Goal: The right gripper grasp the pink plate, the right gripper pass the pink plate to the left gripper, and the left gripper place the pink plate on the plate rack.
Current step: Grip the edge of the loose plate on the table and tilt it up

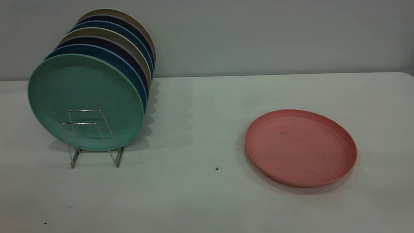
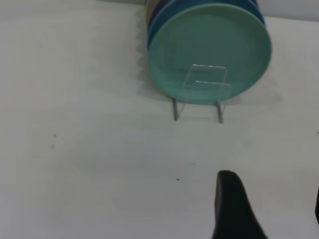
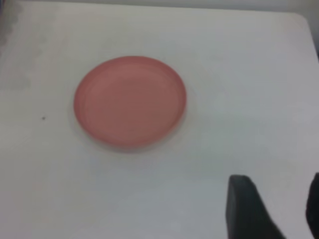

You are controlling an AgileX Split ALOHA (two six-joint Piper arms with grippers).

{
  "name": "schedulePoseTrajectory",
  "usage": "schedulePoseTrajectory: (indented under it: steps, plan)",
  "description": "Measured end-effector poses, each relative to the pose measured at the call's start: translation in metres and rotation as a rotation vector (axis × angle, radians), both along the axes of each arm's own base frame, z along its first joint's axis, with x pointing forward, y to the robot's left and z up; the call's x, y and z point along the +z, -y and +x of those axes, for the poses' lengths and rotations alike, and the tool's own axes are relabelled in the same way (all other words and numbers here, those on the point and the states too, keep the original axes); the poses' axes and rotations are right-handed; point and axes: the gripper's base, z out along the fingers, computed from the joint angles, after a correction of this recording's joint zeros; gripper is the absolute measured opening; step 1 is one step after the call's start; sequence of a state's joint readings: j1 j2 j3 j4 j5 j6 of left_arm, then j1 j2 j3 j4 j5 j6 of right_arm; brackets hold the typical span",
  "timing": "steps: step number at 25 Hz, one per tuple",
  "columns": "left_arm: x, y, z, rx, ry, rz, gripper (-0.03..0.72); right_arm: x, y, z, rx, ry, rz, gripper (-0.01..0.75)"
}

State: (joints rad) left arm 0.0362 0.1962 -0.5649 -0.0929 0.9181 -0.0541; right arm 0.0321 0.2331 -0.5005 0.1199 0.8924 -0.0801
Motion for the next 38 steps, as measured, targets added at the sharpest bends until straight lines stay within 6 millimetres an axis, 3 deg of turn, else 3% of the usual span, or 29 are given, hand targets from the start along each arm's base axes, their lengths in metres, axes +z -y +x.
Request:
schedulePoseTrajectory:
  steps: [7,11,18,24,28,32,38]
  plan:
    - [0.024,0.0,0.086,-0.146,-0.162,0.113,0.547,-0.002,-0.01,0.077,0.074,-0.186,0.042,0.5]
    - [0.017,0.004,0.138,-0.249,-0.235,0.114,0.555,-0.009,-0.015,0.121,0.111,-0.237,0.046,0.518]
    - [-0.005,0.011,0.209,-0.372,-0.277,0.073,0.555,-0.057,-0.025,0.189,0.101,-0.435,0.19,0.521]
    - [-0.024,0.031,0.25,-0.481,-0.306,-0.051,0.555,-0.103,-0.03,0.225,0.053,-0.54,0.29,0.521]
    - [-0.044,0.067,0.271,-0.623,-0.341,-0.07,0.555,-0.137,-0.026,0.255,0.029,-0.638,0.344,0.521]
    - [-0.07,0.102,0.287,-0.698,-0.398,-0.09,0.555,-0.158,-0.007,0.285,0.003,-0.692,0.455,0.521]
    - [-0.107,0.134,0.3,-0.752,-0.499,-0.12,0.555,-0.196,0.009,0.299,-0.021,-0.752,0.559,0.521]
